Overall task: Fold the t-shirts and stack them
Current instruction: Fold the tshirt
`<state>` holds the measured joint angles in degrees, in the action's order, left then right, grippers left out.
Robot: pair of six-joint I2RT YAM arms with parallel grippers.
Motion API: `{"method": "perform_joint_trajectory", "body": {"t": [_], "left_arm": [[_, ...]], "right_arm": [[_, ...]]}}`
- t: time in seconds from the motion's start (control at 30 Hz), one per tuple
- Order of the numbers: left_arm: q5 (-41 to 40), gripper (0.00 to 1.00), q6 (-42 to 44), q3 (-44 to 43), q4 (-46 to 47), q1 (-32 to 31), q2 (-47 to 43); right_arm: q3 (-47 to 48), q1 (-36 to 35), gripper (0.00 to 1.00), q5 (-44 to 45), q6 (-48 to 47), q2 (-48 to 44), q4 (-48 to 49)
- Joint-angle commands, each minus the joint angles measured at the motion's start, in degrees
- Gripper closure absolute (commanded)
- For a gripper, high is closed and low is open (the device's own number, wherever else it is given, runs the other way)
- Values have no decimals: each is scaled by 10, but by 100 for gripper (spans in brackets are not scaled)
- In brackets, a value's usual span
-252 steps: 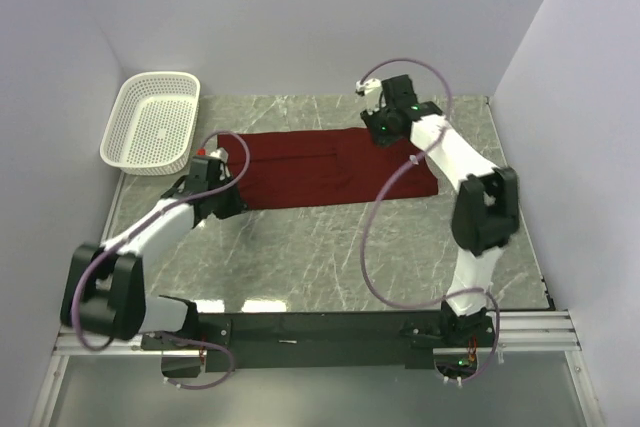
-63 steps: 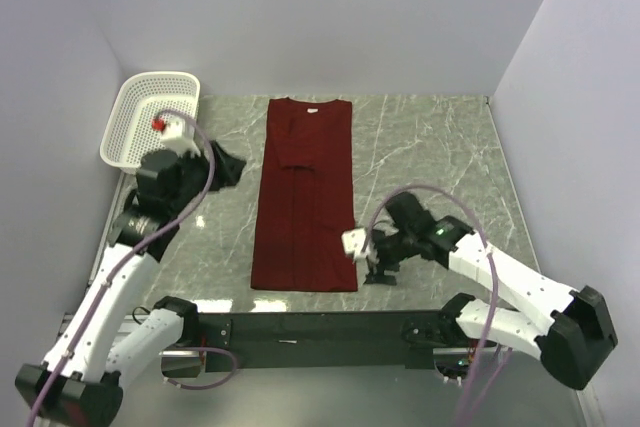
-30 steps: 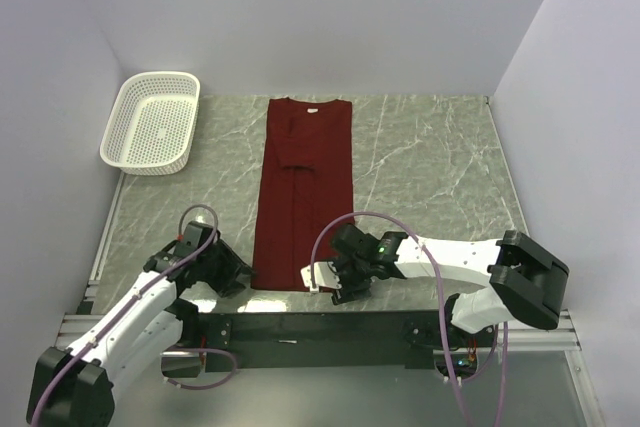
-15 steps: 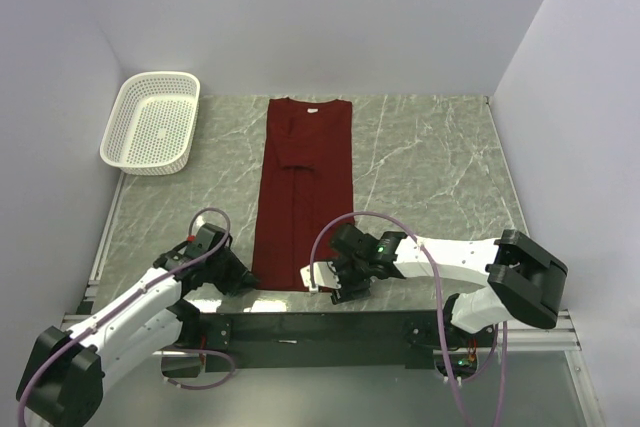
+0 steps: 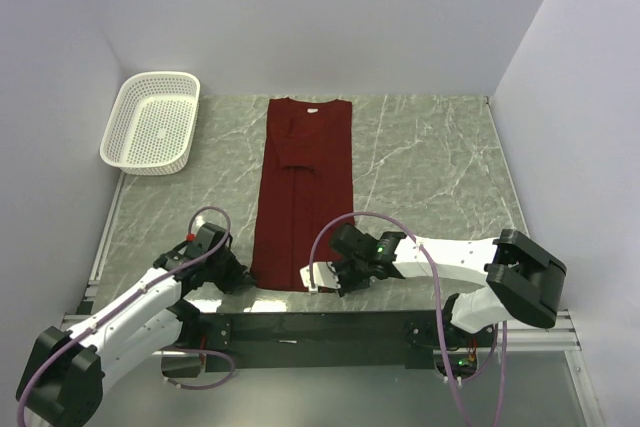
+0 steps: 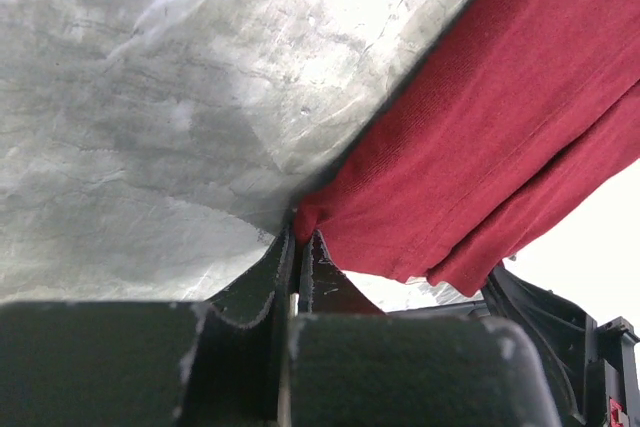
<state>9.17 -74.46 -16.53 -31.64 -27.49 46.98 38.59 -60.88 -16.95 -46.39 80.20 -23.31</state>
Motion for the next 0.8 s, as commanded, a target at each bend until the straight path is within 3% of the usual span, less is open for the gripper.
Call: {"method": "perform_joint_trajectory", "body": {"t": [0.0,0.37,0.57,0.77], "left_arm": [[-6,99,7,-23,-5,-1,-17],[19,100,-1,-78,28,0,-7],[8,100,37,-165,45,21,78],[30,100,95,-254,82,89,207]], "right_arm": [[13,-1,100,-4,2,2,4],[90,132,100,-129,2,-68,-63],[162,205,100,-151,-5,-30,-93],[242,257,100,-151,-10,48,-101]]}}
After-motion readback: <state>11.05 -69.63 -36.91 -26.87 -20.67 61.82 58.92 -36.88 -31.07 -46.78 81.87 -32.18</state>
